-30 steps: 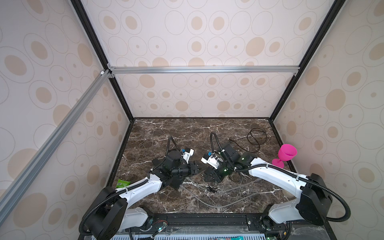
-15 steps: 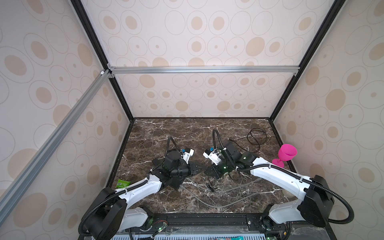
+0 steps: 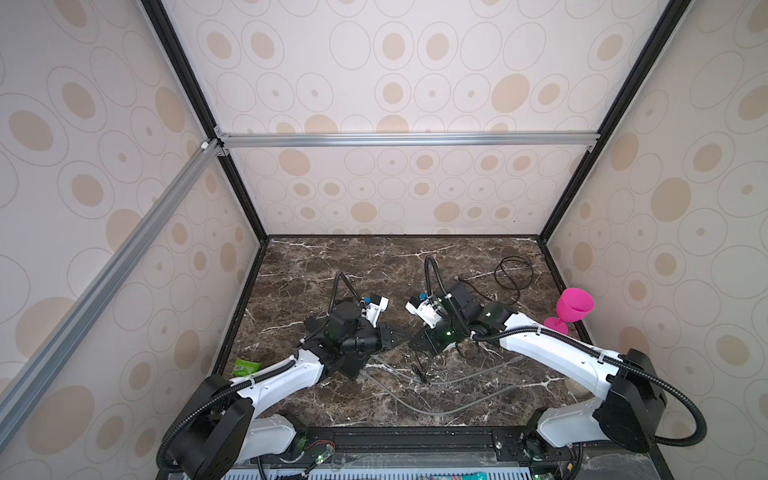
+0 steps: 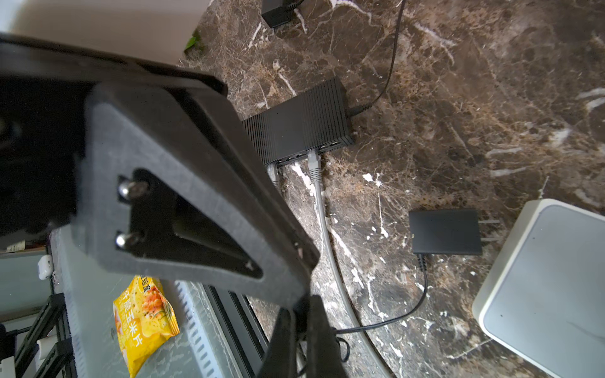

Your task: Insert the plug into the switch port

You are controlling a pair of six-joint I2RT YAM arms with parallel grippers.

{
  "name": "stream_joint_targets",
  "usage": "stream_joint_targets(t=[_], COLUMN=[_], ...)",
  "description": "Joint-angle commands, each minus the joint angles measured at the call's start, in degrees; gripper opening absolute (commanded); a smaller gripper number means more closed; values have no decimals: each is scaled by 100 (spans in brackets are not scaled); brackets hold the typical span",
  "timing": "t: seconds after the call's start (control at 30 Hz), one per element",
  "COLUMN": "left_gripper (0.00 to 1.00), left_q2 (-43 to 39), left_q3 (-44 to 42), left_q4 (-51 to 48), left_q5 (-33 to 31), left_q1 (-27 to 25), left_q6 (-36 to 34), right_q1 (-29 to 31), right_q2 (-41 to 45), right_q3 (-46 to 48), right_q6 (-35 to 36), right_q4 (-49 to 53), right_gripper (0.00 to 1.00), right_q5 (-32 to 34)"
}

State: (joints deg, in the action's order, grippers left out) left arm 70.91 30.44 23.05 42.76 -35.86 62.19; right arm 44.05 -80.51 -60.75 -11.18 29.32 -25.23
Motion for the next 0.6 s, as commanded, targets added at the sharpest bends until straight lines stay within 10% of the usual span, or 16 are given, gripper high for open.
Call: stream_joint_targets(t=[0.0, 0.17, 0.27, 0.3, 0.37, 0.57], left_gripper=[3, 0, 0, 0, 0, 0], left_q2=[-79, -130, -190, -207, -226, -228], left_q3=[14, 24, 23, 24, 22, 21], left_q4=[61, 34, 12, -2, -28, -92], left_q5=[140, 119, 79, 69, 65, 56], left_q1=[-40, -44, -44, -36, -41, -37], left_q6=[12, -14, -34, -48, -67, -120], right_q1=[38, 42, 42, 40, 33, -113], right_q2=[-61, -45, 95, 171, 331, 700], right_q3=[-172, -211, -247, -253, -230, 94], right_q6=[-41, -25, -90, -106, -204, -1018], right_q4=[20, 76, 173, 179, 167, -286], right_gripper=[0, 0, 20, 34, 100, 100], right_q5=[-156, -46, 567, 786, 1166, 1623])
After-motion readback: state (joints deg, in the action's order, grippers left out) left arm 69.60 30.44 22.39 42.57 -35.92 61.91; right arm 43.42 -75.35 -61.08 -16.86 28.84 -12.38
